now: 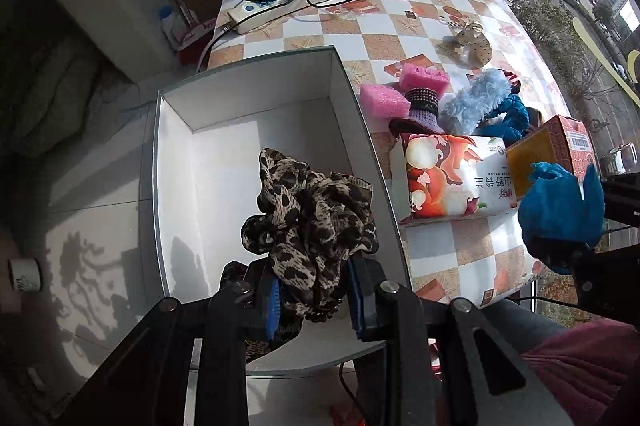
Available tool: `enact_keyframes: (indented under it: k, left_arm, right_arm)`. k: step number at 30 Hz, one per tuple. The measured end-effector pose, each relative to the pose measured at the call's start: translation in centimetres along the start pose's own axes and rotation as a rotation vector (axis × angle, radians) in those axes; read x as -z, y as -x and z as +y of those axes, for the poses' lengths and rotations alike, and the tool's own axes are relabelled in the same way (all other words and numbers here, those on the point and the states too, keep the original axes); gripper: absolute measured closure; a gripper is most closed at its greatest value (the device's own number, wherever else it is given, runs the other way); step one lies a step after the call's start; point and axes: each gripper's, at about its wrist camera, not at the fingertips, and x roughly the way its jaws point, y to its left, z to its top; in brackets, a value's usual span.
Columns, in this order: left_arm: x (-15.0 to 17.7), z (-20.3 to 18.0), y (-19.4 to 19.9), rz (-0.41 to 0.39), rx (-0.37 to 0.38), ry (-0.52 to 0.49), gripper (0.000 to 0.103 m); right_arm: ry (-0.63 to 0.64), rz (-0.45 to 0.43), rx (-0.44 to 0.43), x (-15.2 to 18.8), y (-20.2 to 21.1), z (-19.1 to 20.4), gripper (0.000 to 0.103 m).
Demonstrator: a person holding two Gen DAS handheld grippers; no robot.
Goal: Organize soft objects
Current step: 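Carry the leopard scrunchie and blue cloth over the white box with both tools, then open both tools to drop the scrunchie and blue cloth into the box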
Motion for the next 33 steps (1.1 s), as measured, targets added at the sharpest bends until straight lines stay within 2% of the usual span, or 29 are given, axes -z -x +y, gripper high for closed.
enact_keyframes:
  k: [7,13,19,33]
  left_arm:
    - [1.5,3.3,-1.2,0.024,-0.007,0.1,0.073]
    - [2.8,4.8,-2.4,0.054,0.012,0.159,0.072]
    - [4.1,5.6,-3.4,0.083,0.012,0.185,0.072]
    - [4.7,5.5,-4.0,0.101,0.019,0.186,0.072]
  right_arm:
    - [0.067,0.015,-0.044,-5.6,-0.2,4.5,0.069]
    - [0.107,0.054,-0.081,-8.8,-1.6,8.2,0.069]
    - [0.13,0.098,-0.092,-9.0,-2.8,9.9,0.069]
    - [0.152,0.114,-0.084,-9.4,-3.3,10.7,0.069]
